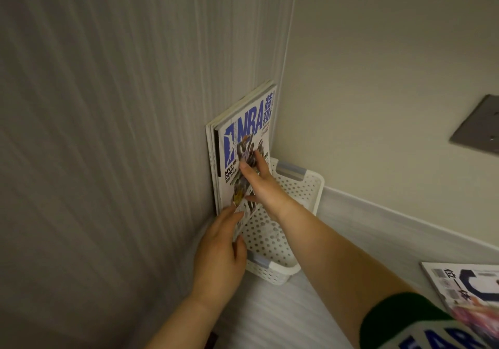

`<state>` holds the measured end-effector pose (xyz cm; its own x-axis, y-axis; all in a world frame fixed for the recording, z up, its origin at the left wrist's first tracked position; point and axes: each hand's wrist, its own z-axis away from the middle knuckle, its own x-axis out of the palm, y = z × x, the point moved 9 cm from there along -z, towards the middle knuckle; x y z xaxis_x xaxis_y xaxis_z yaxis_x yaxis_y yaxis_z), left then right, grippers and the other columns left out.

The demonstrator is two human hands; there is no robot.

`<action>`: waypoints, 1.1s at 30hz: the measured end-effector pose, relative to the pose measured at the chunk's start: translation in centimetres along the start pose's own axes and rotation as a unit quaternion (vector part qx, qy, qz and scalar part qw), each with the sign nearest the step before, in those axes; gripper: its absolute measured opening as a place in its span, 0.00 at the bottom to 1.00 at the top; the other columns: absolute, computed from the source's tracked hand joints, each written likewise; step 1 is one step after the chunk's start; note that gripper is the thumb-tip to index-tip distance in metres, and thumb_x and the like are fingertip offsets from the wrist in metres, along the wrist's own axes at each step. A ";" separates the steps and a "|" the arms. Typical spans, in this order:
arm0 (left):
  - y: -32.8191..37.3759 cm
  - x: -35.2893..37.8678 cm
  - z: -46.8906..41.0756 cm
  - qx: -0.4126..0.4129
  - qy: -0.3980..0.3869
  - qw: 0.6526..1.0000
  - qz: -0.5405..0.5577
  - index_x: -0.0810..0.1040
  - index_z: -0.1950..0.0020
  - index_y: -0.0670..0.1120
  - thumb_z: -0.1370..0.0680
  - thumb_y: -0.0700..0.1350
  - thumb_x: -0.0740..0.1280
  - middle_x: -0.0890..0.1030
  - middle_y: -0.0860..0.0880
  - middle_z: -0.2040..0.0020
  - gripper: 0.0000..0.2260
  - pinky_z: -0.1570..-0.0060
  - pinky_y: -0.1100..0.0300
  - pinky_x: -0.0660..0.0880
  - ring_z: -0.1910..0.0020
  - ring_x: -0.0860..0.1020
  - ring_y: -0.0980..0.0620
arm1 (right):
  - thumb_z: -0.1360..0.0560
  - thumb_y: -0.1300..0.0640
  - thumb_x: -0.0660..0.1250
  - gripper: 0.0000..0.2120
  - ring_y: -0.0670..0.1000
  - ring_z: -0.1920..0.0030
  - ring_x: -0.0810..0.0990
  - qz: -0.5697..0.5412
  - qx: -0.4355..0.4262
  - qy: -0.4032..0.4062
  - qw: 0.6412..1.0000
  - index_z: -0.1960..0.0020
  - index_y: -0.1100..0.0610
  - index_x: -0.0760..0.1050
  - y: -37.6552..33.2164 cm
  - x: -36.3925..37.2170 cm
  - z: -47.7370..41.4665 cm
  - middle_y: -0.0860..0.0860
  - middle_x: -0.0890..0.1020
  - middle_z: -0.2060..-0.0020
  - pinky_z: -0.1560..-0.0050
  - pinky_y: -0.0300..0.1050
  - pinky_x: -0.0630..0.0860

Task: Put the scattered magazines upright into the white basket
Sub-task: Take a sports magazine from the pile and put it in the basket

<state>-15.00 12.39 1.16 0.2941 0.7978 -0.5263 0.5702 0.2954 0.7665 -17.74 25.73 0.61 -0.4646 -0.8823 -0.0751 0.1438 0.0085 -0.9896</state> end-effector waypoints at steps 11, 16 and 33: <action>5.7 0.4 3.5 0.106 -0.015 0.994 0.005 0.80 0.57 0.39 0.31 0.40 0.61 0.82 0.43 0.58 0.10 0.56 0.65 0.69 0.56 0.73 0.54 | 0.25 0.59 0.62 0.16 0.50 0.48 0.74 0.088 0.024 0.144 0.985 0.38 0.60 0.70 1.2 -9.0 8.1 0.57 0.75 0.39 0.52 0.37 0.69; 8.5 4.4 7.5 0.110 -0.088 0.989 0.049 0.81 0.62 0.42 0.32 0.44 0.59 0.83 0.47 0.64 0.12 0.59 0.68 0.68 0.59 0.74 0.57 | 0.26 0.67 0.60 0.11 0.47 0.63 0.74 0.106 0.015 0.245 0.964 0.45 0.66 0.75 3.4 -15.9 15.7 0.63 0.80 0.50 0.65 0.26 0.69; 15.9 22.8 24.0 0.077 -0.376 0.923 -0.019 0.75 0.42 0.43 0.26 0.40 0.64 0.78 0.45 0.40 0.13 0.45 0.68 0.65 0.41 0.75 0.49 | 0.24 0.48 0.59 0.24 0.57 0.28 0.58 0.430 0.299 0.428 0.737 0.30 0.52 0.59 17.7 -38.0 49.6 0.55 0.62 0.29 0.28 0.54 0.55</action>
<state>19.19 22.67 -7.48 0.6884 0.1810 -0.7024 0.6761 0.1908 0.7117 45.82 36.01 -7.99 -0.3210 -0.0498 -0.9458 0.9467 -0.0444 -0.3190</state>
